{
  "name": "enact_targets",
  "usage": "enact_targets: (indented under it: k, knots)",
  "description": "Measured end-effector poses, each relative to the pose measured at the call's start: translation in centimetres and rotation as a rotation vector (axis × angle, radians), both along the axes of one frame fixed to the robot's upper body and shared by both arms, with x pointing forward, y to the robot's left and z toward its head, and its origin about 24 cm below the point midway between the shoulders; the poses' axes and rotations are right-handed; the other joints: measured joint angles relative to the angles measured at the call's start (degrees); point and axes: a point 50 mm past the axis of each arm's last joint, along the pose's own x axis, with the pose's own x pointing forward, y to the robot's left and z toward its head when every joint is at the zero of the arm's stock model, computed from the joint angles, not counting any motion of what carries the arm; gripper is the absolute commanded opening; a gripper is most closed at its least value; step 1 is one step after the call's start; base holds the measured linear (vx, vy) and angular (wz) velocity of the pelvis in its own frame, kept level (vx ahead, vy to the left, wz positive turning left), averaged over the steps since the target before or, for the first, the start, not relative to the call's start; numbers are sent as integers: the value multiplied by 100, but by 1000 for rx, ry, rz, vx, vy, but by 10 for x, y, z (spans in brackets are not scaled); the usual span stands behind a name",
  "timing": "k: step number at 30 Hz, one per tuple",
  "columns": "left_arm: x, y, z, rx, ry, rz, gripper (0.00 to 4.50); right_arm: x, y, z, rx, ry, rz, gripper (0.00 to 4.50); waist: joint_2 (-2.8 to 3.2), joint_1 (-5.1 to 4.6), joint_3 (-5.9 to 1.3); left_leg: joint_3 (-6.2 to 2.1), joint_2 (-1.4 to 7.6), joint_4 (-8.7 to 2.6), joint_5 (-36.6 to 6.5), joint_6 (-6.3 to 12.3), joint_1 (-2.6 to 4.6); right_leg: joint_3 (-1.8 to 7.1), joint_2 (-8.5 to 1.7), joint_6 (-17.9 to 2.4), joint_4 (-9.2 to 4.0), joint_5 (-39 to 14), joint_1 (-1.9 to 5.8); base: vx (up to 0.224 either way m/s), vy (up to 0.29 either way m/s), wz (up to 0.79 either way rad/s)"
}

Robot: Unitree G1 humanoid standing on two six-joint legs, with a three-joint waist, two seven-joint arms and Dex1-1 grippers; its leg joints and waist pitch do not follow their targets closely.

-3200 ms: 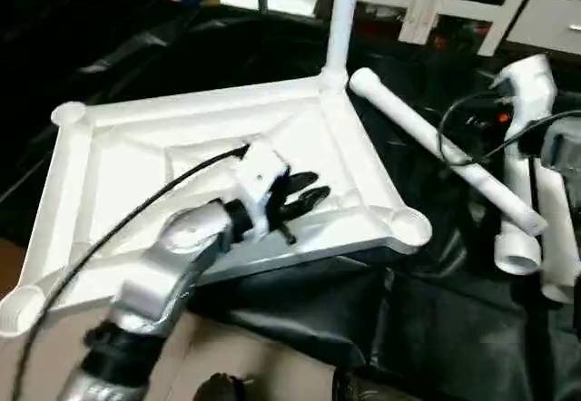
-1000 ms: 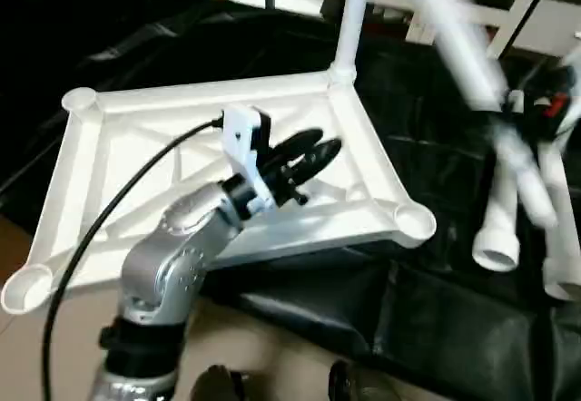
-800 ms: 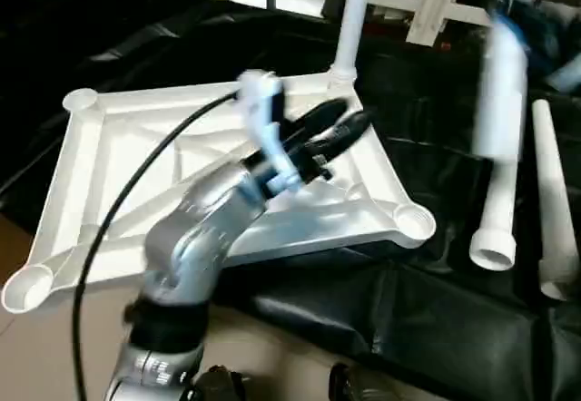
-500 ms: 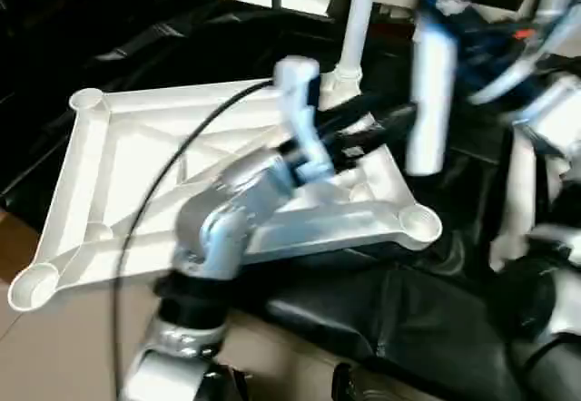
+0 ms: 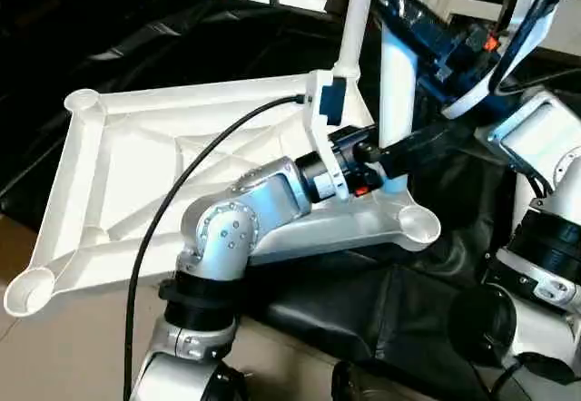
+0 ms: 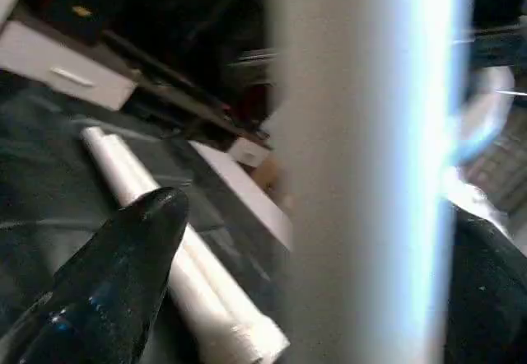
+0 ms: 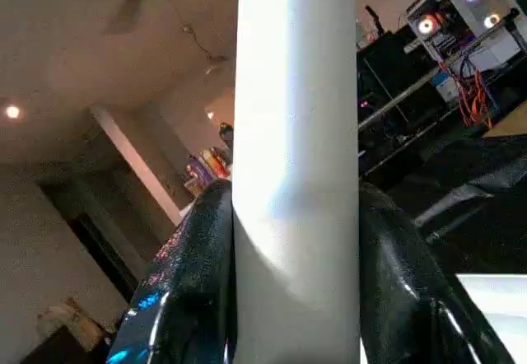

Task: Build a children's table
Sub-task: Insert table leg to table base

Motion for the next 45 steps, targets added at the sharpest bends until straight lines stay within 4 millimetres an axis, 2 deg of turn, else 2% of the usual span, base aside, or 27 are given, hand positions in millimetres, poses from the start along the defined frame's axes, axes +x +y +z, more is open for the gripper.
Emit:
enact_targets:
  k: [7,9,13,14,17,29,30,37,42,45]
  knots:
    - [0,1,-1,-12,41,-14,369,-1,0,1,-7,20,-33,148,0,4,0,-8,-2,-75,38,-31,5,-6,11,49,-53,31,0,0,0,0]
    - [-1,1,0,-14,42,-15,339,-1,0,1,-7,23,-36,148,0,4,0,-9,-2,-79,38,-31,4,-8,12,49,-58,31,-1,0,0,0]
    - [-1,0,0,-19,45,-21,319,-1,-1,-1,-6,31,-52,148,0,4,0,-9,-3,-80,38,-30,2,-7,12,49,-64,31,0,0,0,0]
    - [-1,0,0,-18,46,-20,297,-1,-1,-1,-7,34,-55,148,0,2,0,-9,-3,-80,38,-30,2,-7,12,49,-64,31,0,0,0,0]
    - [-2,0,1,-26,49,-27,282,0,0,-1,-13,37,-65,148,0,3,0,-9,-2,-80,39,-32,5,-7,12,49,-61,31,0,0,0,0]
    - [-2,5,3,-17,28,-18,171,0,0,-1,-35,30,-84,148,4,4,-2,-10,-2,-79,41,-34,5,-7,12,50,-58,32,0,0,0,0]
    - [-2,5,3,-14,27,-16,157,0,1,-1,-35,31,-83,204,4,5,-2,-10,-3,-78,41,-34,4,-7,12,50,-57,32,0,0,0,0]
    - [3,18,4,53,-38,51,141,-3,-1,2,-106,-23,-125,253,5,6,-2,-14,-2,-78,43,-37,4,-9,13,50,-54,32,0,0,0,0]
    - [3,35,-3,68,-44,83,141,-7,-17,16,-312,-204,-312,296,5,29,-2,-15,-3,-76,43,-37,2,-9,13,51,-56,32,1,0,0,0]
    - [-4,43,-2,44,-108,39,141,-4,-24,18,-362,-250,-406,309,8,19,-1,-15,-3,-75,43,-37,3,-8,13,50,-54,32,1,0,0,0]
